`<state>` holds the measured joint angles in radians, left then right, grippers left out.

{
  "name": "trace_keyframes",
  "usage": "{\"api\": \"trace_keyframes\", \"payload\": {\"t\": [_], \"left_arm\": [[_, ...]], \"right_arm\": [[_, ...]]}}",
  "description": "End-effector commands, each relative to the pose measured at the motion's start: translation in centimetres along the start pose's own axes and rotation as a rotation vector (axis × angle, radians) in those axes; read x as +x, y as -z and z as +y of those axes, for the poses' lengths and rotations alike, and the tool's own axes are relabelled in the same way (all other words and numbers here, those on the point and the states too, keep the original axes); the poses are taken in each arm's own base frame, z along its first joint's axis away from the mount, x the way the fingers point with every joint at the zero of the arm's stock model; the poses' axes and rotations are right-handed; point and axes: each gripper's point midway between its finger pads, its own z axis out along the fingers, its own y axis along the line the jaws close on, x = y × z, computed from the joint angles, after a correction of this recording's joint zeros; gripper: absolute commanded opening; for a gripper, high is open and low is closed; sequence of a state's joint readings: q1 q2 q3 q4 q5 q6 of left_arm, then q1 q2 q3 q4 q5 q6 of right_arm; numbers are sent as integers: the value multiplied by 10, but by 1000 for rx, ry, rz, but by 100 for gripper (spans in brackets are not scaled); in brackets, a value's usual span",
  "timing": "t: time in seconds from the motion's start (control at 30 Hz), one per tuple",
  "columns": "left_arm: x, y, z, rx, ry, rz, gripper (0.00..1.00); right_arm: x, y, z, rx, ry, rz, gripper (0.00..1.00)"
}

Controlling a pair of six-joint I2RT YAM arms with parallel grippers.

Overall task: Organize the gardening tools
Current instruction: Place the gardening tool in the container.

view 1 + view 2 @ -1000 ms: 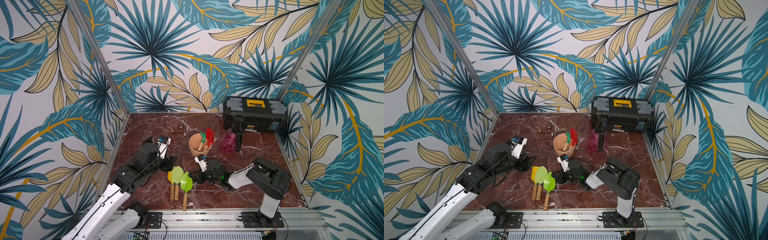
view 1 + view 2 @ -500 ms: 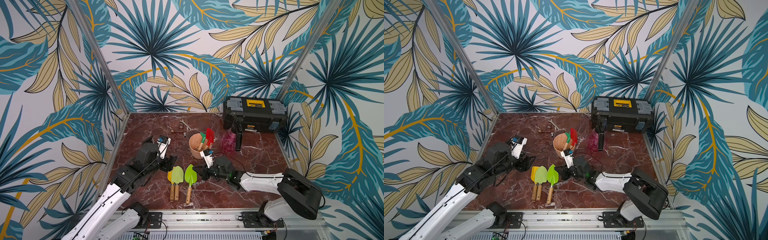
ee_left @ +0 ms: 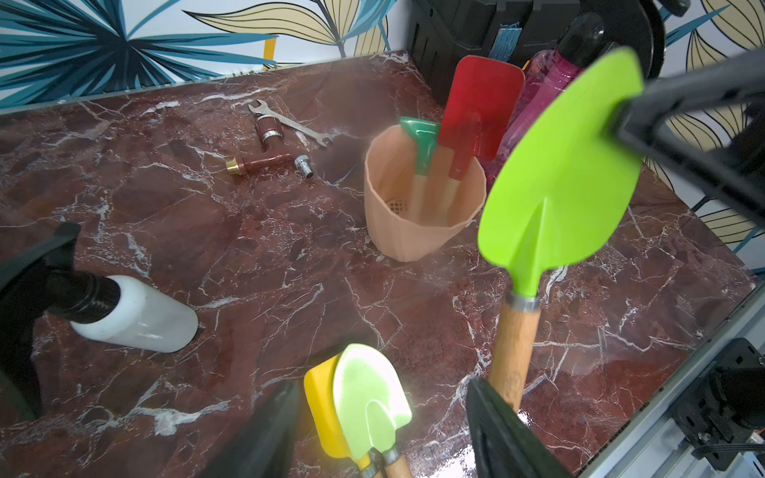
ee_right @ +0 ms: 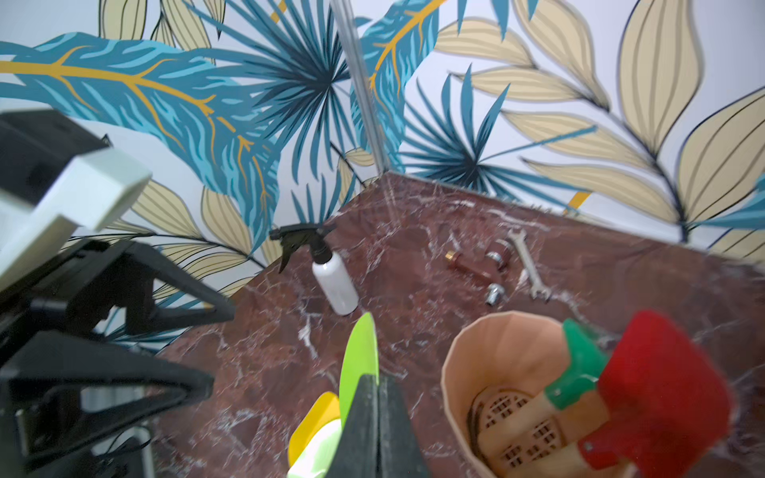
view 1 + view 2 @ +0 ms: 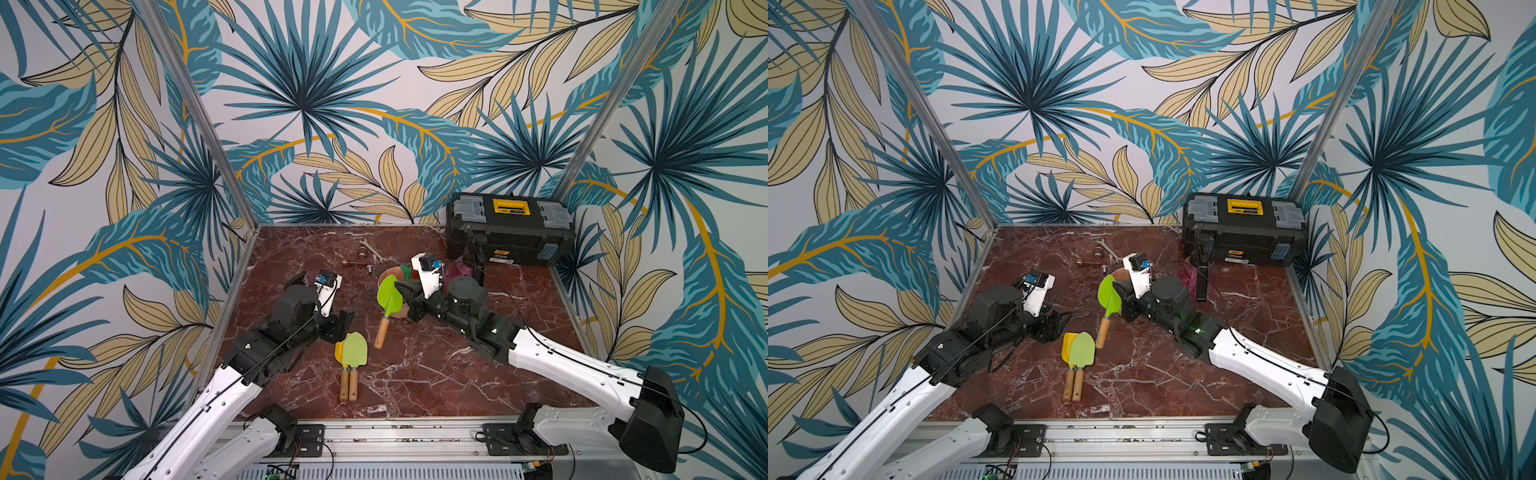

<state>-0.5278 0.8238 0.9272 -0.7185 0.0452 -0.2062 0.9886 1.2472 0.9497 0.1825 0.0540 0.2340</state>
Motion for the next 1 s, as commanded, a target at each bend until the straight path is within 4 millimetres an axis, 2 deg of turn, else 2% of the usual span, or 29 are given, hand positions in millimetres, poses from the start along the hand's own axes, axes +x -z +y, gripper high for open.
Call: {"api": "trace_keyframes", "payload": {"t": [0.0, 0.1, 0.23, 0.4, 0.6, 0.77, 0.97], "left_arm": [[-5, -2, -3, 12, -4, -18, 68], [-5, -2, -3, 14, -4, -18, 68], [-2, -3, -3, 15, 2, -8, 68], [-1, -4, -2, 14, 3, -5, 68], [2, -5, -1, 10, 4, 6, 68], [3, -6, 0, 5, 3, 7, 68], [5, -7, 0, 3, 2, 10, 68]], "right_arm": [[-29, 7, -27, 179, 141, -43, 0], [-59, 8, -34, 264, 209, -103, 0], [-88, 5, -49, 396, 288, -161, 0], [-101, -13, -55, 470, 377, -194, 0], [-87, -43, -56, 490, 465, -182, 0], [-56, -73, -56, 474, 516, -129, 0], [-15, -96, -56, 436, 513, -86, 0]]}}
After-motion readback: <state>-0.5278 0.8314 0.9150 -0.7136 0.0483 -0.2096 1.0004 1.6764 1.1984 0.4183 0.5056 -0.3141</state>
